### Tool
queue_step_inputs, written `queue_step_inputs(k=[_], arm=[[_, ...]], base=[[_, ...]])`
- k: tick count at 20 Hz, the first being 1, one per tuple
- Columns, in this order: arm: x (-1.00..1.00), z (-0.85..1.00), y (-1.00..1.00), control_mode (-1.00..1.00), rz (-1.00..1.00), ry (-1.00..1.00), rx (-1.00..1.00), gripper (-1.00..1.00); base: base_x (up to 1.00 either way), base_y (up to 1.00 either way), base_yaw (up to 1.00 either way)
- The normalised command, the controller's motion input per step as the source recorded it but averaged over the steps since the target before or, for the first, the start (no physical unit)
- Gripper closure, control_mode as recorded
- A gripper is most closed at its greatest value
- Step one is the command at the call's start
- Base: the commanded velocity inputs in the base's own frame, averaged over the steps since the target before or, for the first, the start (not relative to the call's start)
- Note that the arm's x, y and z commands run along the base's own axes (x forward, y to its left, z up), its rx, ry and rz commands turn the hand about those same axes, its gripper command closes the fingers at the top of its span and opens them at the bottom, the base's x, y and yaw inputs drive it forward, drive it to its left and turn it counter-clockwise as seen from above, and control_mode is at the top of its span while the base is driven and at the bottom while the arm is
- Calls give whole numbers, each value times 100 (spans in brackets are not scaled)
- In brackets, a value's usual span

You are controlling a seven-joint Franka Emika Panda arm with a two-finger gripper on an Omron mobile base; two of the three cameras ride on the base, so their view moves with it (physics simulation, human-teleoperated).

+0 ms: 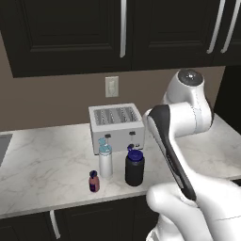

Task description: Move the drinks to the dining counter.

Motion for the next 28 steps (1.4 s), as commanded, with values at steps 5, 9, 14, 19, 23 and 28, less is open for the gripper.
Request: queue_step_inputs(k=[5, 9, 14, 19, 23, 28], arm=[[-33, -1, 46, -100, 4, 0, -5, -100], [-9, -6, 29, -100, 1, 0, 1, -100], [-2, -21, 5, -100, 0, 2, 7, -100], [0, -15, 0, -100, 2, 7, 0, -100], [0, -10, 0, -100, 3, 10, 0, -100], [0, -11, 0, -100, 5, 14, 0, -100]], base=[[0, 0, 0], [0, 0, 0], [0, 0, 0], [0, 0, 0], [0, 0, 0], [0, 0, 0]])
